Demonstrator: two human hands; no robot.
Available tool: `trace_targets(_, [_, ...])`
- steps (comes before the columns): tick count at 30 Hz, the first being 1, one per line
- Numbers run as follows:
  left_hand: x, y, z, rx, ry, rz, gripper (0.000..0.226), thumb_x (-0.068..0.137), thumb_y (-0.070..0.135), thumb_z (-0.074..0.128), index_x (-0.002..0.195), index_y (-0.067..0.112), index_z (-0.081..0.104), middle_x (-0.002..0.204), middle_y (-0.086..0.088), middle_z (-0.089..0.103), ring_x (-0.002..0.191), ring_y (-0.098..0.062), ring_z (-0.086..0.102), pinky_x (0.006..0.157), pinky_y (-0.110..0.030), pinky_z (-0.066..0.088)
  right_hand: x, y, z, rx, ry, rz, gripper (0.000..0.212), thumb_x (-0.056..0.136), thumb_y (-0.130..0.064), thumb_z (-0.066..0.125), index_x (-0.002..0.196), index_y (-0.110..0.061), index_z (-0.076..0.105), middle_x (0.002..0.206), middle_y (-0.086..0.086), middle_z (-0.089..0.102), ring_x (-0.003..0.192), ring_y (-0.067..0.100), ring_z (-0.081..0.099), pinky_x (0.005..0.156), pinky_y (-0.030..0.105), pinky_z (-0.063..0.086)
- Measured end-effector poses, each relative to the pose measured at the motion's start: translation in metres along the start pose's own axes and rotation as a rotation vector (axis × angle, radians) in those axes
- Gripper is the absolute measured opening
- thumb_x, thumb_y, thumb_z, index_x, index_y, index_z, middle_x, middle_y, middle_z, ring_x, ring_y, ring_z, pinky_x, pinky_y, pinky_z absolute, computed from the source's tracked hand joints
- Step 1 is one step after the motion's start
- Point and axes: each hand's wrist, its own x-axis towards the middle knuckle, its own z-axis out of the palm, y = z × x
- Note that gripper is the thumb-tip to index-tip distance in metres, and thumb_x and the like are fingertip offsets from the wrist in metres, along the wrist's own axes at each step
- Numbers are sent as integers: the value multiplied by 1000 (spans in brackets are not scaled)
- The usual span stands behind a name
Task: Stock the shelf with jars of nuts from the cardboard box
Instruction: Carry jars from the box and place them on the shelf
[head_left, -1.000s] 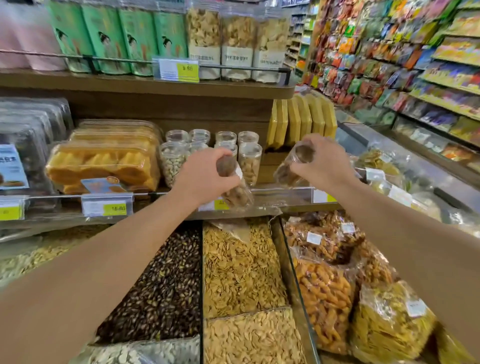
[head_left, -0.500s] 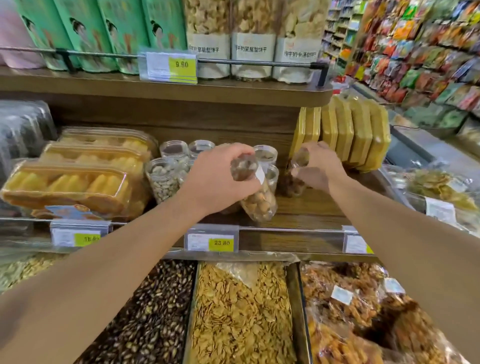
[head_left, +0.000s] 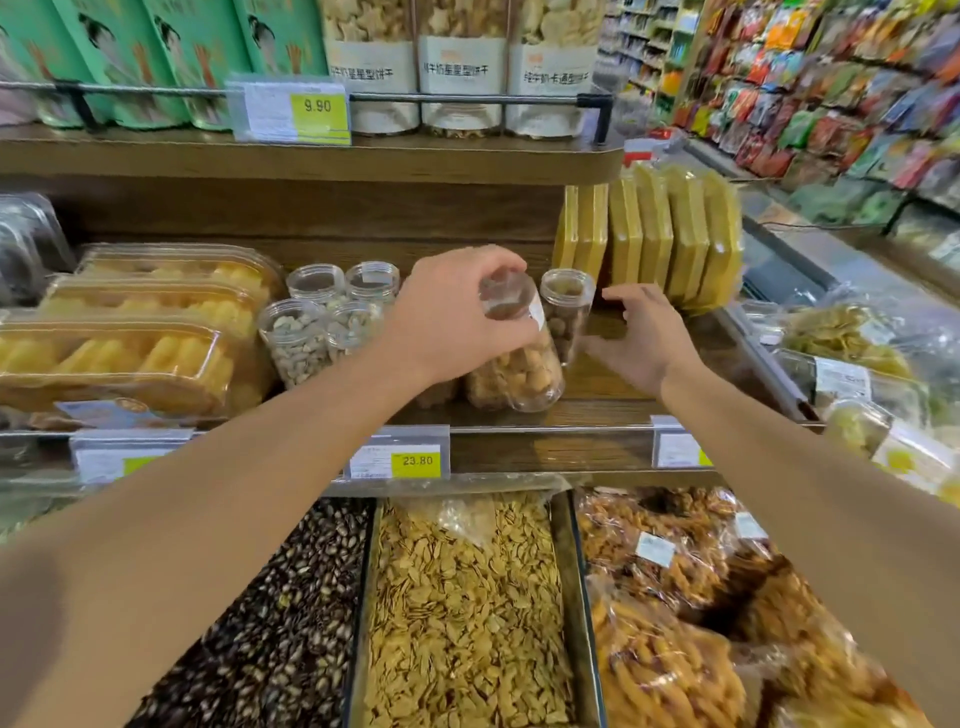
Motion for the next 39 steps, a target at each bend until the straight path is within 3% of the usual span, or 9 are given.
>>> trace_targets(6, [43,20,44,168,-182,81,58,72,51,68,124,29,59,114,8,64,103,-13,58,86,-36,51,-68,37,-15,-215,-207,73,76,82,-39,71,147,-17,38,148,4,36,133,25,41,105,33,36])
trace_targets(11, [65,19,80,290,-335,20,46,71,52,69,109,28,65,102,6,65,94,-17,61,78,-40,56,-94,57,-22,-285,-177,-38,71,81,-40,70,143,-17,44,139,2,45,129,24,43,105,33,37])
trace_targets(14, [67,17,92,336,-334,44,40,74,52,68,104,26,66,97,4,66,91,-18,62,77,-40,56,-95,55,-23,-303,-155,-70,70,80,-40,70,141,-15,45,140,2,45,130,24,42,107,35,38])
trace_targets(19, [49,16,86,304,-210,50,50,79,59,61,118,26,63,109,4,67,100,-18,62,80,-41,55,-95,36,-24,-273,-191,-37,71,82,-41,70,143,-17,42,144,0,39,133,24,38,107,36,37])
trace_targets(22, [18,16,65,216,-148,48,49,85,48,58,129,25,59,124,2,63,113,-21,58,89,-43,52,-105,19,-27,-323,-179,-44,73,85,-40,70,146,-16,38,145,2,38,133,26,38,105,37,38])
trace_targets(25, [-28,15,38,169,-159,68,47,87,36,58,131,22,57,126,-1,62,117,-22,55,92,-41,49,-125,-5,-28,-340,-187,-12,73,86,-38,70,146,-14,36,146,4,37,134,27,36,106,39,38])
trace_targets(30, [-124,6,5,142,-217,80,53,89,36,56,139,21,50,140,0,53,129,-18,48,105,-36,39,-186,-49,-12,-365,-203,20,69,83,-38,69,140,-12,41,141,5,38,129,29,40,102,37,39])
trace_targets(39, [-302,-19,-11,48,-400,140,54,91,33,56,142,20,46,146,0,47,135,-17,41,112,-33,32,-367,-117,42,-274,-209,175,71,82,-37,70,143,-17,39,142,3,41,131,27,40,108,40,39])
